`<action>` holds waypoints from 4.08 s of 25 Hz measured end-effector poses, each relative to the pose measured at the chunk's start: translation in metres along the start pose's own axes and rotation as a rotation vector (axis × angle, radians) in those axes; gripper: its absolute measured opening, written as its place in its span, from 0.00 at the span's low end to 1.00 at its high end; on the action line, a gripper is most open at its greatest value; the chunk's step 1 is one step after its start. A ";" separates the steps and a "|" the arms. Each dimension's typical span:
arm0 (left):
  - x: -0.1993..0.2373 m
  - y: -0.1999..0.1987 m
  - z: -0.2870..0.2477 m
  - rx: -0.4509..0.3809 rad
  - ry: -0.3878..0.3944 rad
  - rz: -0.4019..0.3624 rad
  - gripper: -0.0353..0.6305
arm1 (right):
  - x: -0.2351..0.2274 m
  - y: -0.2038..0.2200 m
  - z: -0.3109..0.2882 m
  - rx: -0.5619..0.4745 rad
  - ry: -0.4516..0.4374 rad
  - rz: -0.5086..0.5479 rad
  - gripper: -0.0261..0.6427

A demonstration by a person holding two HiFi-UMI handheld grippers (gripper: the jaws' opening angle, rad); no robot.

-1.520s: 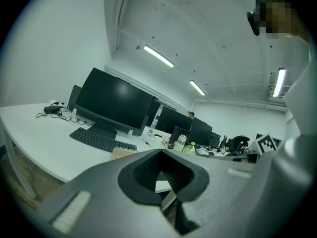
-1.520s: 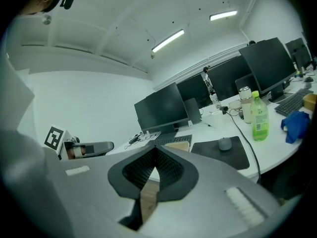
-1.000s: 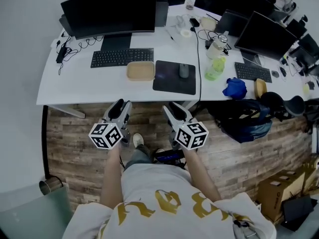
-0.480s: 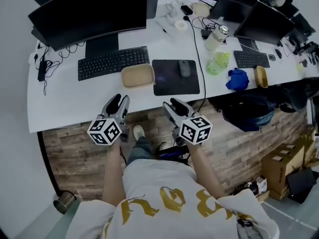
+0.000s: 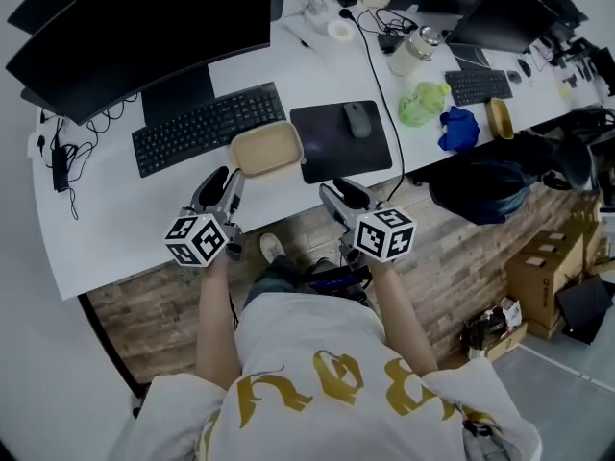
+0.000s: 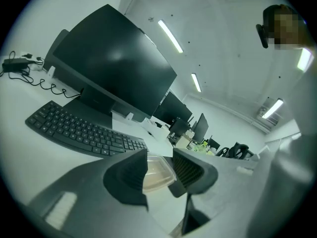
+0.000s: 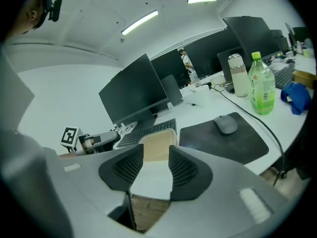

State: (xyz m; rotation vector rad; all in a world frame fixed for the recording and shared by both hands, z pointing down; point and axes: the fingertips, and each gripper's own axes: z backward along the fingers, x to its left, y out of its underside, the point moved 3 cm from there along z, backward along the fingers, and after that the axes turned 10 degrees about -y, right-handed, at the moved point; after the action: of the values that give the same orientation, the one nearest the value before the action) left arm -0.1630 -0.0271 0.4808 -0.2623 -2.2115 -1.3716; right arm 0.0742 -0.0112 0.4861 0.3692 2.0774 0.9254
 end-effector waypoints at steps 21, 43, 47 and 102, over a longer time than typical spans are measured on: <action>0.047 -0.003 -0.037 0.081 -0.021 0.037 0.28 | -0.035 -0.002 -0.043 0.116 -0.034 0.013 0.30; 0.069 0.014 -0.075 0.157 -0.046 0.118 0.27 | -0.072 0.025 -0.086 0.286 -0.106 -0.063 0.27; 0.071 0.016 -0.079 0.166 -0.050 0.131 0.26 | -0.074 0.026 -0.091 0.272 -0.145 -0.092 0.27; 0.060 0.012 -0.083 0.180 -0.037 0.105 0.20 | -0.056 0.019 -0.094 0.227 -0.262 -0.134 0.13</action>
State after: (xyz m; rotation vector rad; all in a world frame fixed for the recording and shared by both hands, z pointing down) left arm -0.1815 -0.1004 0.5501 -0.3352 -2.2995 -1.1126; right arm 0.0352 -0.0743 0.5687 0.4386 1.9403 0.5321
